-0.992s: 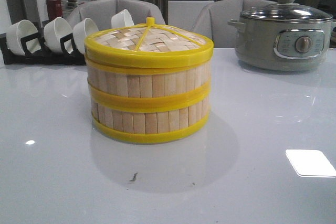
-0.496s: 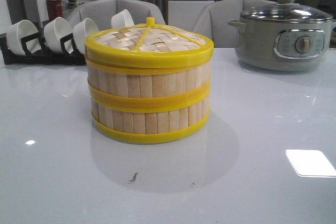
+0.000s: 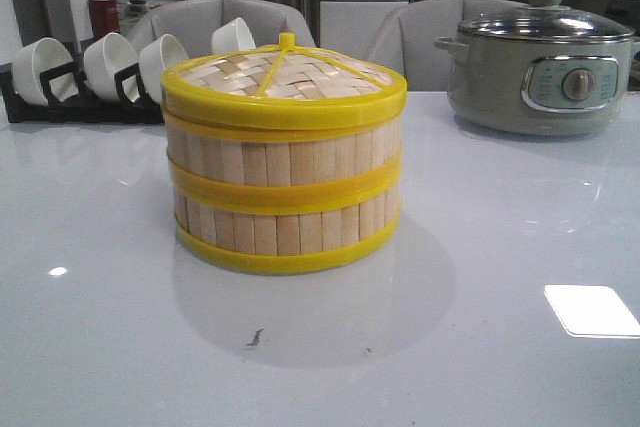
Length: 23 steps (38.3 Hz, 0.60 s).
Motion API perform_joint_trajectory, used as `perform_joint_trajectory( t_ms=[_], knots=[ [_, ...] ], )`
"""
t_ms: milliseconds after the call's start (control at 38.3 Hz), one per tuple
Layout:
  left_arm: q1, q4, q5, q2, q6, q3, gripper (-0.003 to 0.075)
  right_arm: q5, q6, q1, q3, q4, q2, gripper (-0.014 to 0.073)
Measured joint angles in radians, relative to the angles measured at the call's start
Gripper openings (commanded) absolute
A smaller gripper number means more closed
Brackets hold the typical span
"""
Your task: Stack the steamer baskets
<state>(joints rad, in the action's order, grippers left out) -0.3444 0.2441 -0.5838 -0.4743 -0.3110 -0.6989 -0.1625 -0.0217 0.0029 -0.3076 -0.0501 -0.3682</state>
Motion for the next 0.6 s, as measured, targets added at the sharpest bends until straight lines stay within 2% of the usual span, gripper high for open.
perform_joint_trajectory(
  t_ms=[470, 600],
  knots=[
    [0.000, 0.000, 0.000, 0.000, 0.000, 0.000, 0.0086, 0.002, 0.000, 0.000, 0.000, 0.000, 0.000, 0.0055],
    [0.026, 0.013, 0.007, 0.008, 0.000, 0.004, 0.0086, 0.005, 0.000, 0.000, 0.000, 0.000, 0.000, 0.0055]
  ],
)
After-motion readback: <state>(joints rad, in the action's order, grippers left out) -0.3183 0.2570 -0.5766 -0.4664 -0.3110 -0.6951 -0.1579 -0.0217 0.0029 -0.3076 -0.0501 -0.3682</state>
